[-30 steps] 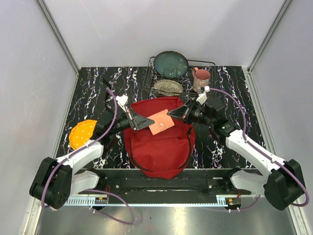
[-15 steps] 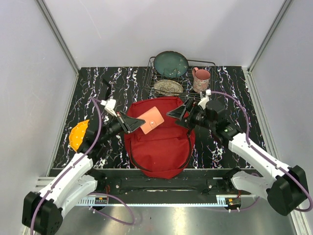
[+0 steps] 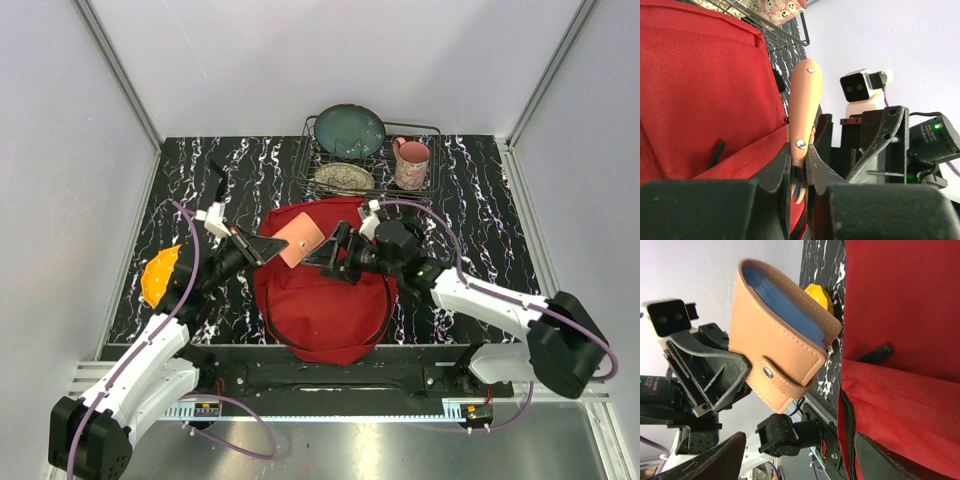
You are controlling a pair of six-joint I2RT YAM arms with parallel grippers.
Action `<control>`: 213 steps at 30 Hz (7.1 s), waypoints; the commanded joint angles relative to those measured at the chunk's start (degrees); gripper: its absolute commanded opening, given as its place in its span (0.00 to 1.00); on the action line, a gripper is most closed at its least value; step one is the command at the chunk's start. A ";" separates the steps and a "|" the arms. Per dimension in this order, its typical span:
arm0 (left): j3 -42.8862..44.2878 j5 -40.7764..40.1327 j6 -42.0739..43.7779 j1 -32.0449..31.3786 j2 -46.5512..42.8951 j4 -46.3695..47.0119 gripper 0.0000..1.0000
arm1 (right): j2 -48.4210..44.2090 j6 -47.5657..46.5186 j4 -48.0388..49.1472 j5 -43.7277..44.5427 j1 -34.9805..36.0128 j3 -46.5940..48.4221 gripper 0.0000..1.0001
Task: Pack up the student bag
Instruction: Pick up the personal item from the center of the board, then place the personal item in the student bag.
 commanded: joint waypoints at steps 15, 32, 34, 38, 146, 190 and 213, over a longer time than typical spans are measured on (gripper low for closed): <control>-0.72 2.57 -1.89 1.22 -1.23 3.87 0.00 | 6.50 4.26 17.36 9.34 2.75 0.48 0.86; -0.71 3.88 -1.45 1.40 -1.06 4.05 0.00 | 6.24 6.19 25.19 11.46 2.75 -1.63 0.77; -0.80 3.97 -1.54 1.49 -1.06 4.23 0.00 | 6.24 6.11 25.37 11.46 2.75 -1.63 0.73; -0.89 4.24 -1.45 1.40 -0.88 4.31 0.00 | 5.80 5.76 25.45 11.55 2.67 -1.63 0.68; 50.26 -31.88 31.68 -23.30 55.45 -45.96 0.72 | -41.75 -6.55 -37.74 56.90 5.48 -3.57 0.00; 40.60 -23.10 35.63 -25.49 50.10 -41.30 0.62 | -39.37 -5.05 -36.60 54.09 5.48 -5.68 0.04; 37.07 -33.19 37.57 -32.70 49.30 -39.81 0.69 | -40.43 -4.18 -36.42 54.70 5.48 -7.35 0.06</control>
